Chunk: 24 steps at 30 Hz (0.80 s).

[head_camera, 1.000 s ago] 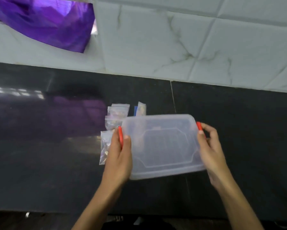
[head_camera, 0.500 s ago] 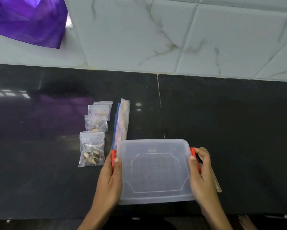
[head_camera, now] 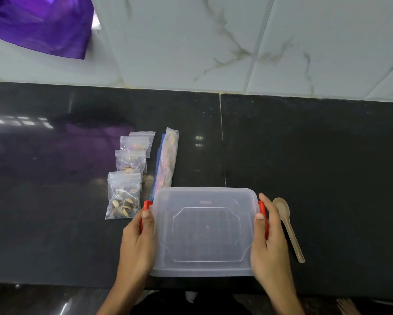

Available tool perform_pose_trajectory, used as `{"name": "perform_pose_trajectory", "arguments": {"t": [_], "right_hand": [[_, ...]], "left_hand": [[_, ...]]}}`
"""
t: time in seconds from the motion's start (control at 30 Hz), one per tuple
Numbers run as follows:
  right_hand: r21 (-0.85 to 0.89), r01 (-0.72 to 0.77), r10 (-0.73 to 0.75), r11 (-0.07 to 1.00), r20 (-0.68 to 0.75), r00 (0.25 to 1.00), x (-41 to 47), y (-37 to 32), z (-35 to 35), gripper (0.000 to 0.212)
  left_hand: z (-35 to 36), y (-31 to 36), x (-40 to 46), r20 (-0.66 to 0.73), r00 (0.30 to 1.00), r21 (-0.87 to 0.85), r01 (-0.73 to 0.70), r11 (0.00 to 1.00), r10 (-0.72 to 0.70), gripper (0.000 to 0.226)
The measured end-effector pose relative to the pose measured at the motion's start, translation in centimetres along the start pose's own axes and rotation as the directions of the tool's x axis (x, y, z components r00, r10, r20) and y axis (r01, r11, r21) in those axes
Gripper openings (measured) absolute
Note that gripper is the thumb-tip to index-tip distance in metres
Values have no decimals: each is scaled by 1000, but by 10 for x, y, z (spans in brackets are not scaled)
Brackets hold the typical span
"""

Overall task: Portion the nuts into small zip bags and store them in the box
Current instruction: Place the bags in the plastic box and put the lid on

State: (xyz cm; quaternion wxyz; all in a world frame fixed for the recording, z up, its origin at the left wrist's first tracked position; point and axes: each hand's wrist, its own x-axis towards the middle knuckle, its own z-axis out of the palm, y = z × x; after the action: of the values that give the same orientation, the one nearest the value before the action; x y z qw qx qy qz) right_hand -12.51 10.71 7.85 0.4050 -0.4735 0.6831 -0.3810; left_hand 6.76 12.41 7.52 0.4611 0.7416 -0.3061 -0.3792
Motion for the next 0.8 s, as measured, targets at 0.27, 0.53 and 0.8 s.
{"name": "perform_pose_trajectory", "arguments": {"t": [0.27, 0.53, 0.8], "right_hand": [[-8, 5, -5, 1000, 9, 1000, 0, 0, -1, 43], [3, 21, -21, 1000, 24, 999, 0, -1, -2, 43], [-25, 14, -14, 1000, 8, 1000, 4, 5, -8, 40]], "left_hand": [[-13, -9, 12, 161, 971, -116, 196, 974, -176, 37], [0, 10, -9, -19, 982, 75, -184, 980, 186, 52], [4, -4, -1, 66, 989, 69, -140, 988, 135, 51]]}}
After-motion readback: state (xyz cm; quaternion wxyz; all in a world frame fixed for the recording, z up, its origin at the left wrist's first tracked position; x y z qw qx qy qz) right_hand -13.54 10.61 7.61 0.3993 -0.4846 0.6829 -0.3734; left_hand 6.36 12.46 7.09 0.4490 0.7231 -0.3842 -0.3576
